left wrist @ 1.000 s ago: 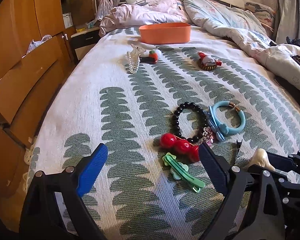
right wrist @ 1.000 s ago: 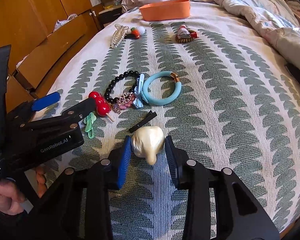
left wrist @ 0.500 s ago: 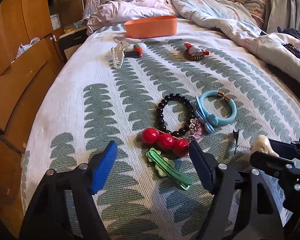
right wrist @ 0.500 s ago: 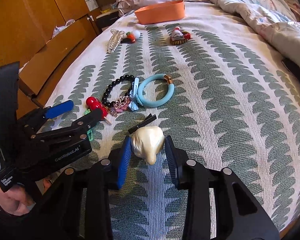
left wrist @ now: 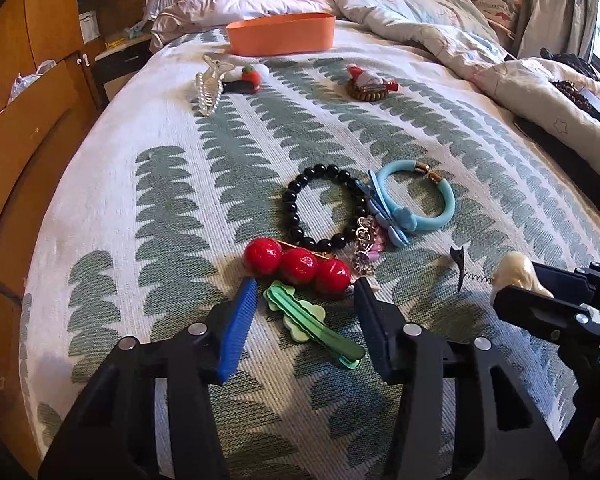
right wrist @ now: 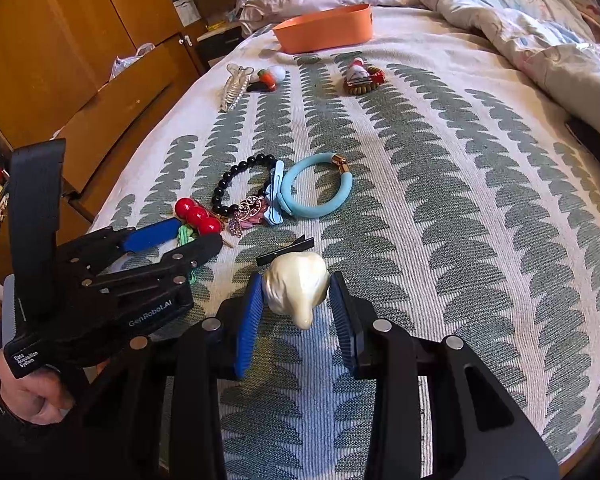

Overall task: Organize jewelry
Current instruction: 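Close the right tool on the white figure while the left tool grasps the green clip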

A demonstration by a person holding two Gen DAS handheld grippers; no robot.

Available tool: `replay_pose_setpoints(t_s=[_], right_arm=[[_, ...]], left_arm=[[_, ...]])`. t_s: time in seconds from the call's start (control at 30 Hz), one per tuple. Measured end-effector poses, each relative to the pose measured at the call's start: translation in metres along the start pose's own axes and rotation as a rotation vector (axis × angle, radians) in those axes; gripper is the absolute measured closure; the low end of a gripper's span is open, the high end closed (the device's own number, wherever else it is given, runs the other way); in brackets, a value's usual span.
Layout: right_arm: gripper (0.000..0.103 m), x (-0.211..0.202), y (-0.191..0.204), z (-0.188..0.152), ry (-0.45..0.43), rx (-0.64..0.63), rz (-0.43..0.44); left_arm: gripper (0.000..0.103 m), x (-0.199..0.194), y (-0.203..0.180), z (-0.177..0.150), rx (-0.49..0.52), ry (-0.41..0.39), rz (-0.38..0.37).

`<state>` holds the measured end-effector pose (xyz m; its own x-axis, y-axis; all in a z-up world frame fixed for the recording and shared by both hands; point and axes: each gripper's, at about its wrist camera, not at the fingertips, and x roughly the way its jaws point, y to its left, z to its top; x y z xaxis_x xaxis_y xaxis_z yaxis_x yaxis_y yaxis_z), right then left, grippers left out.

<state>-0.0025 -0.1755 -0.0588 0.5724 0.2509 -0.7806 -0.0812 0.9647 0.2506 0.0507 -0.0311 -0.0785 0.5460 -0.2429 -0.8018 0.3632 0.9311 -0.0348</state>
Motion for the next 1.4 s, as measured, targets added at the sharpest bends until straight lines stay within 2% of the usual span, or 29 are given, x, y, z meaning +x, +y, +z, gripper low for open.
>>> replay_pose_setpoints(t_s=[0.5, 0.67, 0.73, 1.07, 1.17, 1.4], right_arm=[[0.068, -0.003, 0.003, 0.0, -0.005, -0.008, 0.007], [0.069, -0.005, 0.002, 0.001, -0.011, -0.007, 0.005], [0.069, -0.005, 0.003, 0.0, -0.015, -0.008, 0.001], [0.069, -0.009, 0.0, 0.001, -0.028, -0.001, 0.001], [0.069, -0.009, 0.001, 0.001, -0.03, -0.002, 0.002], [0.069, -0.014, 0.001, 0.002, -0.044, 0.001, 0.002]], left_arm=[[0.052, 0.0, 0.002, -0.002, -0.019, 0.036, -0.007], [0.066, -0.002, 0.008, -0.002, -0.049, 0.033, -0.012], [0.078, -0.003, 0.011, -0.002, -0.058, 0.031, -0.015], [0.078, -0.009, 0.01, -0.002, -0.05, 0.018, -0.009], [0.082, -0.014, 0.011, 0.0, -0.05, 0.007, -0.013], [0.082, -0.028, 0.009, 0.004, -0.04, -0.03, -0.006]])
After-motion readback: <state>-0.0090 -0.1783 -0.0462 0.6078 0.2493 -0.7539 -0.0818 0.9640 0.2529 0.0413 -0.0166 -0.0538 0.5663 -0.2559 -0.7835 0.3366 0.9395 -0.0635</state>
